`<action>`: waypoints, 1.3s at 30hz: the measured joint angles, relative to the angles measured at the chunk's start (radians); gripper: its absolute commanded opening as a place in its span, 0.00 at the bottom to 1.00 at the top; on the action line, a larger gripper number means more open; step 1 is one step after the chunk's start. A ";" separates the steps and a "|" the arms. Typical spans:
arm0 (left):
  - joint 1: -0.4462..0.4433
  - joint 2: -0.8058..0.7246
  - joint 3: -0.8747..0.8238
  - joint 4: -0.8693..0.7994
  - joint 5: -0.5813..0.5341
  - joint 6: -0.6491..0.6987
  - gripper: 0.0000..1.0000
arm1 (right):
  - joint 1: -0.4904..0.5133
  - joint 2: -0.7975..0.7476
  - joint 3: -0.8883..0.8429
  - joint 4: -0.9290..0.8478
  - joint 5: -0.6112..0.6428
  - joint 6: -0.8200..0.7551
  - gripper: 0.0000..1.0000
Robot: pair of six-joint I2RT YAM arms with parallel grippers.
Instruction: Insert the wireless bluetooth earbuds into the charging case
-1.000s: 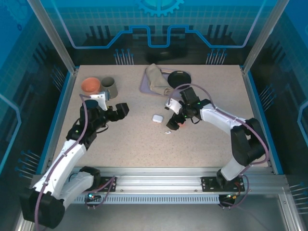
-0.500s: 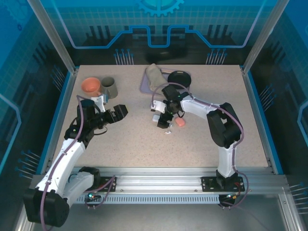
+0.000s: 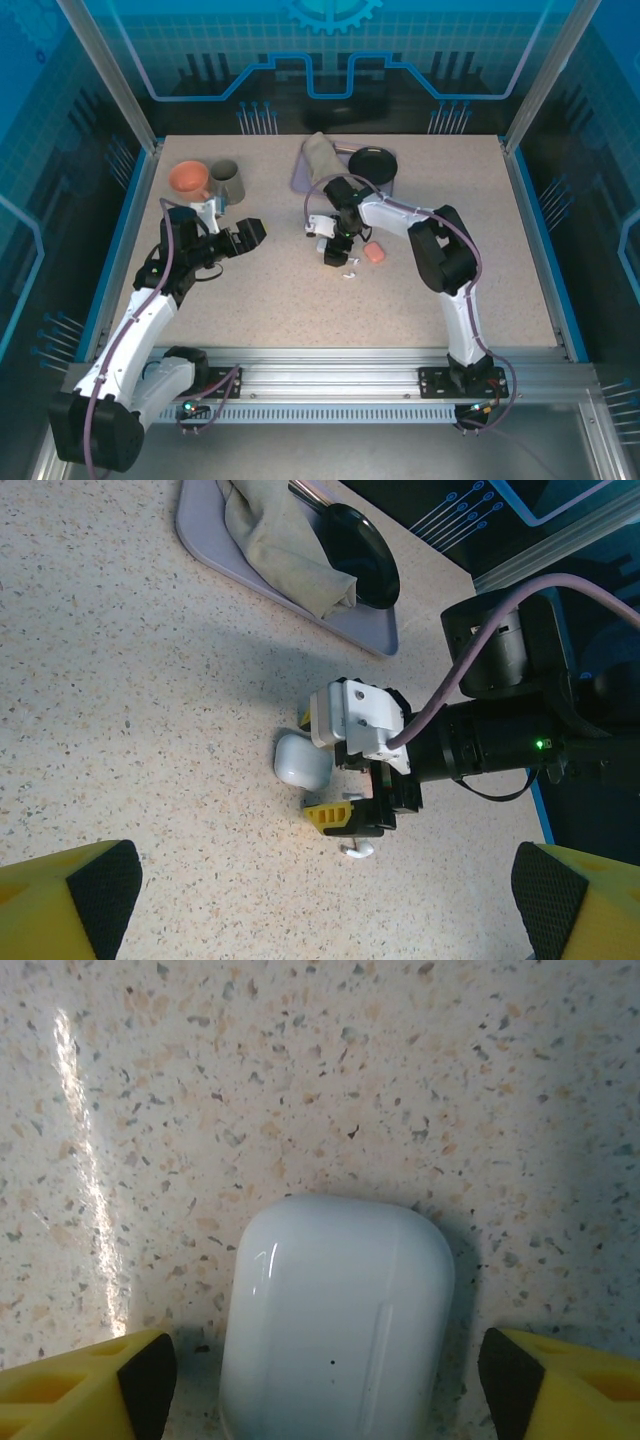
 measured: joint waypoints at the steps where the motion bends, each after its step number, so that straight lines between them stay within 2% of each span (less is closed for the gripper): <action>1: 0.000 0.000 0.000 -0.003 0.000 0.002 0.99 | 0.000 0.006 0.010 -0.009 0.000 -0.003 0.72; 11: 0.000 -0.001 0.011 -0.023 0.000 0.004 0.99 | 0.006 0.044 0.079 -0.062 0.011 -0.014 0.54; 22: 0.000 -0.007 0.011 -0.031 0.000 0.006 0.99 | 0.012 0.042 0.078 -0.056 0.017 -0.019 0.40; 30: 0.000 0.016 0.010 -0.021 0.019 -0.024 0.99 | 0.013 -0.021 -0.028 0.024 -0.003 -0.031 0.40; 39: 0.000 0.197 -0.023 0.068 0.153 -0.095 0.97 | 0.013 -0.152 -0.195 0.116 -0.043 -0.037 0.40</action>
